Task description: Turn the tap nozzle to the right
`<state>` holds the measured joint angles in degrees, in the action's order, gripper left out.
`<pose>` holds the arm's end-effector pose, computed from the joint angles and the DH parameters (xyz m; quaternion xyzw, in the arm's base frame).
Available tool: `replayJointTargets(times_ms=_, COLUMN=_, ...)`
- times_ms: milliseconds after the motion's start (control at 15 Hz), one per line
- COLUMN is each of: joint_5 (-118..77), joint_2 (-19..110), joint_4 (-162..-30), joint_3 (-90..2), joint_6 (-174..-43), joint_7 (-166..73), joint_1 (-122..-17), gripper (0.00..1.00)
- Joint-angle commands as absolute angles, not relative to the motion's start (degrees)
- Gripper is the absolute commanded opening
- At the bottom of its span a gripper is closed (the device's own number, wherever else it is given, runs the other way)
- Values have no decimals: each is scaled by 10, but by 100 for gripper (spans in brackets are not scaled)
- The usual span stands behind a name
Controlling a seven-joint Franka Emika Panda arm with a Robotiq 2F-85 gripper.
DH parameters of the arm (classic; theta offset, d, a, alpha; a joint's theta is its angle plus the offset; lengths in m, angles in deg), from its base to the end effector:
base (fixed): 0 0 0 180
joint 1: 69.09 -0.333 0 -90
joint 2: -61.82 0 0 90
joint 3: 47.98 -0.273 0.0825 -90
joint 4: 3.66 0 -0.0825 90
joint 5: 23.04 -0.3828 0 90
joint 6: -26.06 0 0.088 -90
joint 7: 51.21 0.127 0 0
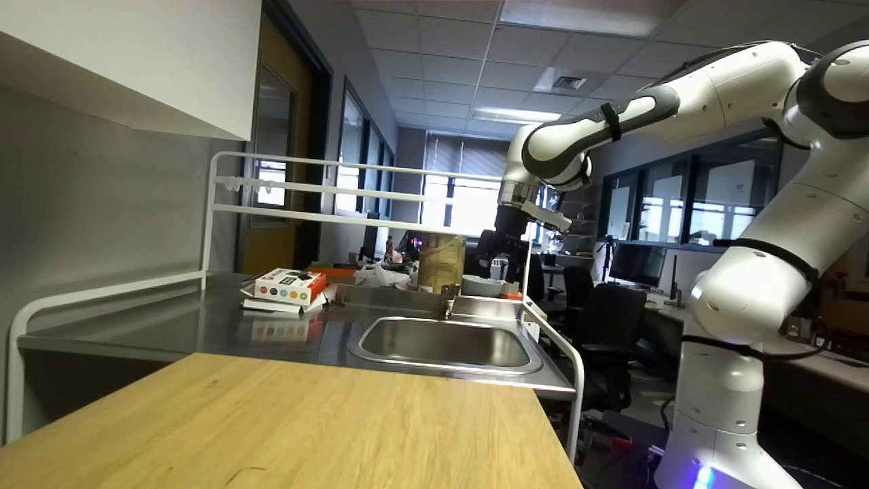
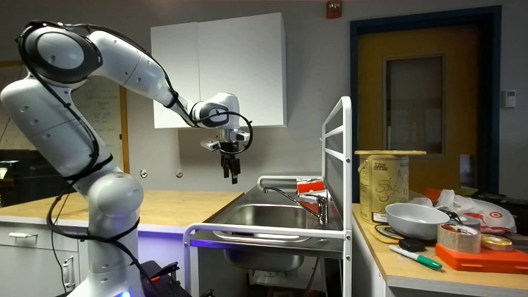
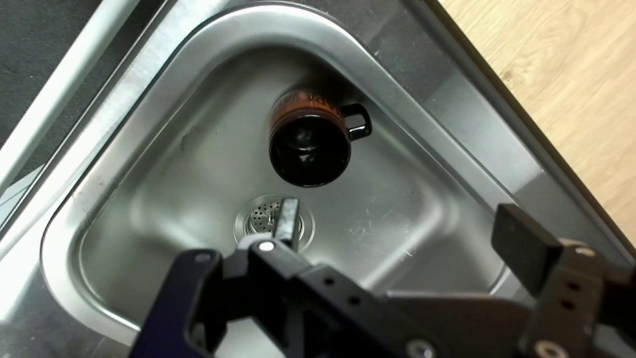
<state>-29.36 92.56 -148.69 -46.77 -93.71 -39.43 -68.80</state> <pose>0.4142 -0.0031 0.4099 -0.9877 0.1390 -0.0424 0.0586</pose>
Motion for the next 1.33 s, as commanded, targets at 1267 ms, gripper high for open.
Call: replayJointTargets(times_ms=1267, joint_5=-296, joint_2=908, joint_4=-1478, joint_3=-478, joint_6=-949, joint_7=-385, joint_1=-674, gripper=100)
